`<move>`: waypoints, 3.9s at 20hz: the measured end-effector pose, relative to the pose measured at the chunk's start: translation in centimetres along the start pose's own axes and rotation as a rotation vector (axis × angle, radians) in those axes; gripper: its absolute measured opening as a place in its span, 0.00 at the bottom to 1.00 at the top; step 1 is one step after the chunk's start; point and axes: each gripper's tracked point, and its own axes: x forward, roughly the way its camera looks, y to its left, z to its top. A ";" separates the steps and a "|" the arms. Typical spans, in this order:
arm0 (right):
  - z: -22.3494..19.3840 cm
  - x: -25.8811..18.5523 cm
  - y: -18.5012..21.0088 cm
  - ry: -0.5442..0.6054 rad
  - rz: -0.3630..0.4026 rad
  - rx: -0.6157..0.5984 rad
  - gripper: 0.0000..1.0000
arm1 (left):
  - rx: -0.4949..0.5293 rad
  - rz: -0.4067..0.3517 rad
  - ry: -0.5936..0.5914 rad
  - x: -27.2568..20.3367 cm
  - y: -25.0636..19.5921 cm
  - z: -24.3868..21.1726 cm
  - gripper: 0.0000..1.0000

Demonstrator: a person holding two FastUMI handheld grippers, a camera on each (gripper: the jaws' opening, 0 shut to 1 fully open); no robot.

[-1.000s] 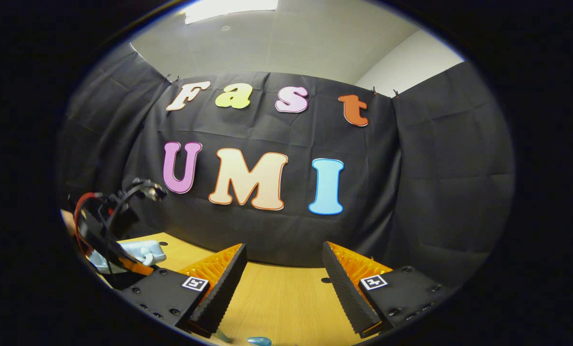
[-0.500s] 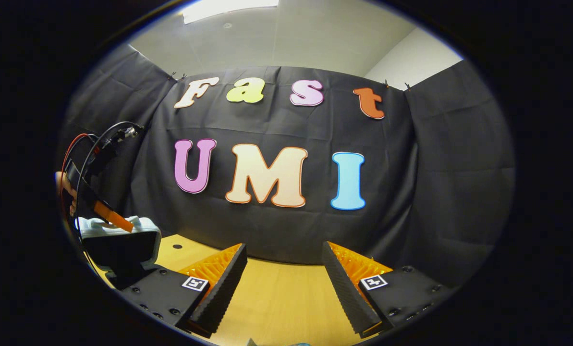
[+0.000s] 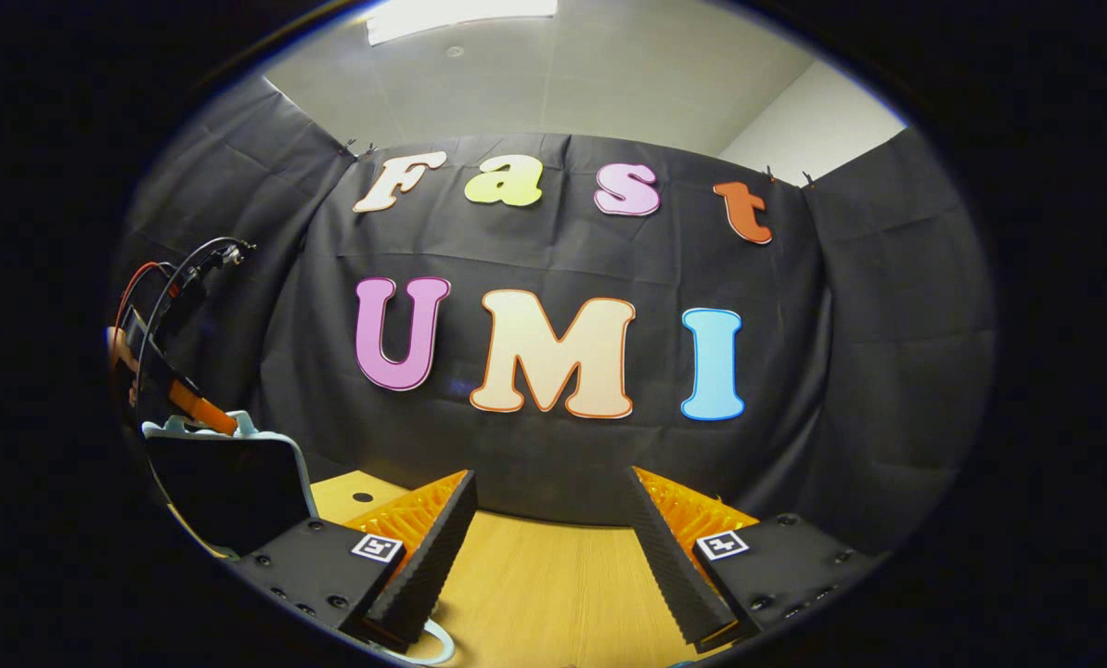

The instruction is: First open the suitcase, pack the skin care products into it, and then close the suitcase.

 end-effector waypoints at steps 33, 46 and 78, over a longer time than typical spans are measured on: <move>2.6 0.6 -0.1 -0.053 -0.042 -0.004 1.00 | -0.177 0.406 -0.381 0.6 11.9 0.1 0.93; 4.2 -3.2 -9.2 -0.108 -0.015 0.085 0.98 | -0.011 0.083 -0.522 -6.6 -18.5 4.8 0.95; -2.5 -9.1 -22.2 0.036 -0.019 0.007 0.98 | -0.013 -0.336 0.034 2.6 -51.3 -20.5 0.85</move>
